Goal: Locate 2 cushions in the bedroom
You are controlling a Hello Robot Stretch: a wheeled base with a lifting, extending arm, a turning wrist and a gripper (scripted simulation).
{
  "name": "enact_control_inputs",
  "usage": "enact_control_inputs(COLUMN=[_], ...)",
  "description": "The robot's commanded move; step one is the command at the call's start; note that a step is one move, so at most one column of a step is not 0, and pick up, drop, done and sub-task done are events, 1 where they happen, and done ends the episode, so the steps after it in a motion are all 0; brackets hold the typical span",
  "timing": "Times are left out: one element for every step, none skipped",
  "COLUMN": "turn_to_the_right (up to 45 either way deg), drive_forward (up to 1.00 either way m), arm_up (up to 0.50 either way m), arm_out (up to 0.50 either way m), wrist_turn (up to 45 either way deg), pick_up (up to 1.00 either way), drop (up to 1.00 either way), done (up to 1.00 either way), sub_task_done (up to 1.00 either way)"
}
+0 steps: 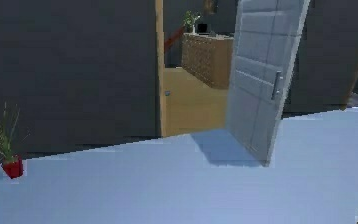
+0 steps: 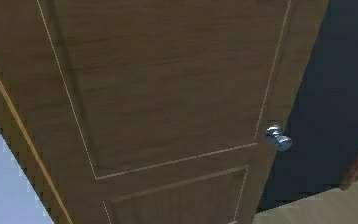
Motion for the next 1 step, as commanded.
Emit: enact_control_inputs(turn_to_the_right=[-9.0], drive_forward=[0.0], arm_up=[0.0], arm_out=[0.0], wrist_turn=[0.0], pick_up=[0.0], drop=[0.0], done=[0.0], sub_task_done=[0.0])
